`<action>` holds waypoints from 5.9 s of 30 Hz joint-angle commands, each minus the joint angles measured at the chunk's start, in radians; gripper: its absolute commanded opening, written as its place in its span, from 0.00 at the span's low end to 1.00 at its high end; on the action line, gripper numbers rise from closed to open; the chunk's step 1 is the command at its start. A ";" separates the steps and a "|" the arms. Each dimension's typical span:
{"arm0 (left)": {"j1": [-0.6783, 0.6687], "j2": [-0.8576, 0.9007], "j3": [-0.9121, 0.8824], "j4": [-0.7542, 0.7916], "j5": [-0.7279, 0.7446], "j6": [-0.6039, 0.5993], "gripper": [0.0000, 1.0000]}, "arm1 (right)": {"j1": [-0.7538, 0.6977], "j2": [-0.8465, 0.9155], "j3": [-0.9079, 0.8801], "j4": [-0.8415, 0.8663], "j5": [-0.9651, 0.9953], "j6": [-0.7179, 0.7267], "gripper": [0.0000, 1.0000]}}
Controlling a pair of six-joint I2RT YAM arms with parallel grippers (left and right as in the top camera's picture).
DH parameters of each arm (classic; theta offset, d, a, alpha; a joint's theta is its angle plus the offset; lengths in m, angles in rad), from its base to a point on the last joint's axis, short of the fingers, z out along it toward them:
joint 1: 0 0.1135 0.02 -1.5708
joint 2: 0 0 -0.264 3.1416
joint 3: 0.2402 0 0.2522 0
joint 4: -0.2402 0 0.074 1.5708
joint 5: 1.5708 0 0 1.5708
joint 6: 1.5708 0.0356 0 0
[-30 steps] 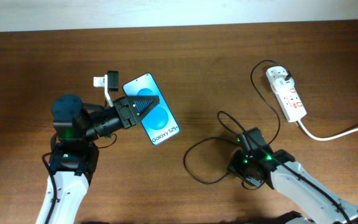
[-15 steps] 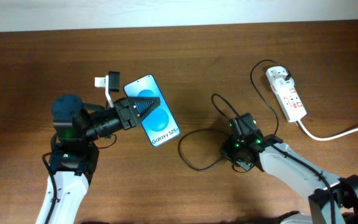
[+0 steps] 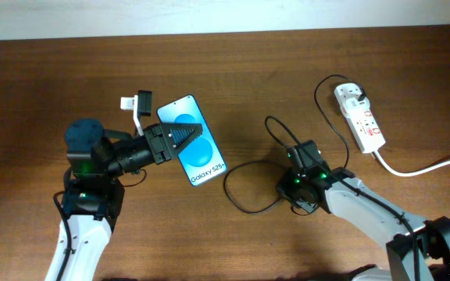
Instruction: Plug charger to phone and switch on socket
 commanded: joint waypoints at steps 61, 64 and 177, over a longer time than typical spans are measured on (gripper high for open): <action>-0.149 0.180 0.012 0.265 0.202 -0.020 0.00 | 0.322 -0.659 0.078 -0.069 -0.542 -0.583 0.04; -0.163 0.180 0.012 0.265 0.202 -0.013 0.00 | 0.322 -0.584 0.107 -0.061 -0.547 -0.587 0.04; -0.161 0.180 0.012 0.257 0.235 -0.009 0.00 | 0.380 -0.572 0.202 -0.099 -0.426 -0.574 0.04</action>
